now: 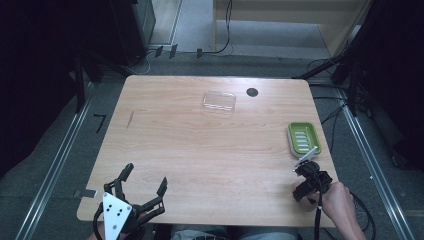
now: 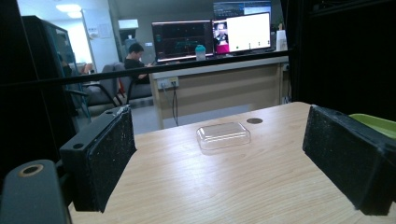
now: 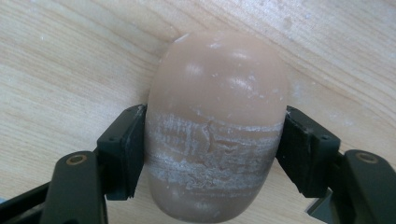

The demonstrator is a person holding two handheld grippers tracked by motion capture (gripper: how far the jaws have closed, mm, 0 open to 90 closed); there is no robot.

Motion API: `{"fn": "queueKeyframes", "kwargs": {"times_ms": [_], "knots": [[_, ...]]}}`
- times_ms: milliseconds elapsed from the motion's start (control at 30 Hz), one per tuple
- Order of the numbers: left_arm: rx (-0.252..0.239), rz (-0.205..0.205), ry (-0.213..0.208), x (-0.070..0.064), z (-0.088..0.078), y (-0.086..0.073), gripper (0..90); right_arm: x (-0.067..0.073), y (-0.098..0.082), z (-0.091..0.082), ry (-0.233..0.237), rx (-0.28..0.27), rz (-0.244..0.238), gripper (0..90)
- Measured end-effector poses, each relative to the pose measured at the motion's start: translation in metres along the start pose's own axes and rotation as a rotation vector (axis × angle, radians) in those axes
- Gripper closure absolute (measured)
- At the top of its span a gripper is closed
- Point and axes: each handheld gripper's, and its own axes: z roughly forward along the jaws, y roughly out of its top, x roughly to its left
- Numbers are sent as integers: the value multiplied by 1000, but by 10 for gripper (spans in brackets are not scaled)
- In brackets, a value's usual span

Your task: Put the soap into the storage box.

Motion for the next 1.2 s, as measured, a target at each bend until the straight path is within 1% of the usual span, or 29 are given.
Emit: {"fn": "queueKeyframes", "kwargs": {"times_ms": [133, 300, 367, 500, 567, 800, 900, 1200], "knots": [[0, 1, 0, 0, 0, 0, 99, 0, 0, -1, 0, 9, -4, 316], [-1, 1, 0, 0, 0, 0, 99, -2, -1, -4, 1, 3, 5, 318], [-2, 2, 0, 0, 0, 0, 99, -4, -1, -5, 0, 4, -2, 319], [-3, 3, -1, 0, 0, 0, 99, -4, -2, -6, 1, 4, 4, 320], [-4, 2, -1, 0, 0, 0, 99, -4, -2, -7, 1, 5, -3, 321], [-4, 3, 0, 0, 0, 0, 99, -5, -2, -10, -6, 4, -4, 323], [-4, 2, 1, -1, 0, 0, 99, -7, -2, -13, -1, 5, 0, 324], [-3, 9, -3, -1, 0, 0, 99, -9, -3, -15, 3, 8, 5, 327]]}}
